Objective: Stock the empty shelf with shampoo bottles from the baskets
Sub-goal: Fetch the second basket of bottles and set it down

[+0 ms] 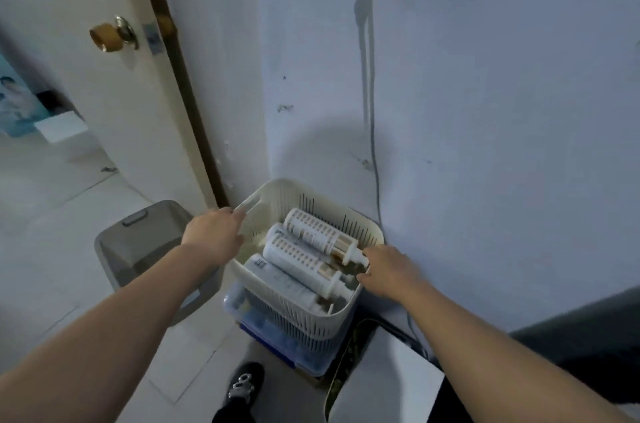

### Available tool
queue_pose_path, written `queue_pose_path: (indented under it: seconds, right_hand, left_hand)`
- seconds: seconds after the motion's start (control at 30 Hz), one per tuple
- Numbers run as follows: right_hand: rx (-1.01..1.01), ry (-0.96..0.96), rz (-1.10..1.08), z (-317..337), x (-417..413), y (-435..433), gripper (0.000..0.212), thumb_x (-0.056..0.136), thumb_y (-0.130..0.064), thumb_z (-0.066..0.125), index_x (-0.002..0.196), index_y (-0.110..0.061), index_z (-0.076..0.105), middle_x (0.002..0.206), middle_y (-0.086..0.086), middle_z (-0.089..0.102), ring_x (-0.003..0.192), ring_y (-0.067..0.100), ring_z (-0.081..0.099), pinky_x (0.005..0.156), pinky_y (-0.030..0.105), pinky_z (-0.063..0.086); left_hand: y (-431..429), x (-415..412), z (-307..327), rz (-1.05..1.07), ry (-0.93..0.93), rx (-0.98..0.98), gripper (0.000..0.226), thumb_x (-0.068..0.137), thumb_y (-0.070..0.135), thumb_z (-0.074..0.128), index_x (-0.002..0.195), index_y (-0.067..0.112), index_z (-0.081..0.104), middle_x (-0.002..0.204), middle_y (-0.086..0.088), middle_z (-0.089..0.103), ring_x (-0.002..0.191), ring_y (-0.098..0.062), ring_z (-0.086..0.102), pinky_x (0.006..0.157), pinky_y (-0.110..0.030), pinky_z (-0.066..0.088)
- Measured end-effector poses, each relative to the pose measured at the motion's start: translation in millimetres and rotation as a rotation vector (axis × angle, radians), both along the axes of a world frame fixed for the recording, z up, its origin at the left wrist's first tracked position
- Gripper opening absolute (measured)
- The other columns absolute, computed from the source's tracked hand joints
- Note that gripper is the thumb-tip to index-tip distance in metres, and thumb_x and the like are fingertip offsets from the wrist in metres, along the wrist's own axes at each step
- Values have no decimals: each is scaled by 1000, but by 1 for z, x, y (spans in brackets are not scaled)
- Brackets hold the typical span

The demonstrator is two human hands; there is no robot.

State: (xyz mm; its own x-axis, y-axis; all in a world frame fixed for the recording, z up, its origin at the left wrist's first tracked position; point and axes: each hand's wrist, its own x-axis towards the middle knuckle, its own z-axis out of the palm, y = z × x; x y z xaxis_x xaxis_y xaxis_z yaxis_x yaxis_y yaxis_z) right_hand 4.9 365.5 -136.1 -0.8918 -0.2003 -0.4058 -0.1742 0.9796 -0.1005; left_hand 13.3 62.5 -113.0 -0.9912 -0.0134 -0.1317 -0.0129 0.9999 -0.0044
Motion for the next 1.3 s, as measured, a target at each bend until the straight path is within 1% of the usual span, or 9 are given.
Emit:
queue_pose_path:
  seconds: [0.23, 0.47, 0.53, 0.63, 0.73, 0.8, 0.9, 1.17, 1.3]
  right_hand:
    - [-17, -73, -329, -40, -21, -19, 45, 95, -45, 50, 129, -15, 45, 126, 10, 59, 115, 30, 55, 91, 39, 47]
    - [-300, -110, -1012, -71, -35, -48, 49, 95, -29, 52, 136, -9, 35, 101, 3, 60, 83, 20, 58, 69, 32, 46]
    - [-392, -116, -1163, -83, -35, -55, 38, 99, -28, 45, 131, -8, 41, 101, 6, 60, 82, 21, 53, 75, 35, 48]
    - [-504, -79, -1364, -99, -30, -63, 34, 104, -33, 33, 123, -8, 44, 95, 7, 56, 82, 23, 53, 75, 36, 41]
    - [-596, 15, -1524, -114, -27, -67, 45, 105, -41, 25, 119, -7, 52, 102, 14, 63, 93, 32, 61, 84, 43, 49]
    - [-651, 78, -1606, -119, -28, -69, 54, 105, -46, 22, 114, -7, 58, 109, 20, 66, 102, 37, 62, 93, 50, 50]
    - [-686, 108, -1681, -123, -30, -67, 58, 105, -45, 21, 112, -4, 62, 111, 18, 64, 105, 36, 60, 93, 44, 47]
    - [-752, 55, -1773, -128, -24, -58, 50, 103, -51, 24, 74, -19, 50, 70, 0, 47, 58, 15, 40, 56, 28, 34]
    - [-797, 52, -1852, -118, 0, -60, 55, 103, -51, 27, 72, -13, 53, 62, 3, 45, 54, 16, 38, 52, 29, 30]
  left_hand:
    - [-39, -101, -56, -67, -122, 105, 40, 91, 34, 53, 130, 28, 50, 97, 3, 62, 90, -18, 61, 76, -38, 57]
    - [-58, -168, -118, -79, -260, 184, 43, 92, 26, 55, 131, 13, 43, 122, -9, 54, 112, -29, 55, 88, -44, 51]
    - [-61, -179, -133, -44, -319, 224, 42, 93, 24, 55, 128, 6, 41, 123, -16, 53, 114, -34, 54, 91, -45, 48]
    - [-67, -188, -156, -20, -330, 293, 22, 93, 28, 51, 108, 11, 49, 106, -13, 62, 97, -32, 62, 80, -44, 53]
    - [-66, -190, -170, 67, -307, 428, 23, 98, 33, 44, 96, 11, 51, 90, -12, 63, 83, -33, 62, 73, -43, 52]
    - [-61, -189, -173, 227, -292, 630, 32, 100, 37, 38, 93, 11, 55, 86, -13, 62, 80, -35, 60, 71, -42, 50]
    - [-55, -189, -174, 401, -296, 806, 47, 101, 46, 29, 90, 13, 61, 76, -11, 60, 69, -28, 56, 64, -36, 43]
    - [-47, -180, -163, 538, -305, 878, 48, 100, 46, 32, 80, 8, 54, 59, -6, 43, 49, -18, 36, 50, -25, 31]
    - [-43, -175, -150, 494, -291, 865, 47, 100, 46, 35, 81, 8, 56, 58, -6, 43, 48, -18, 35, 50, -25, 30]
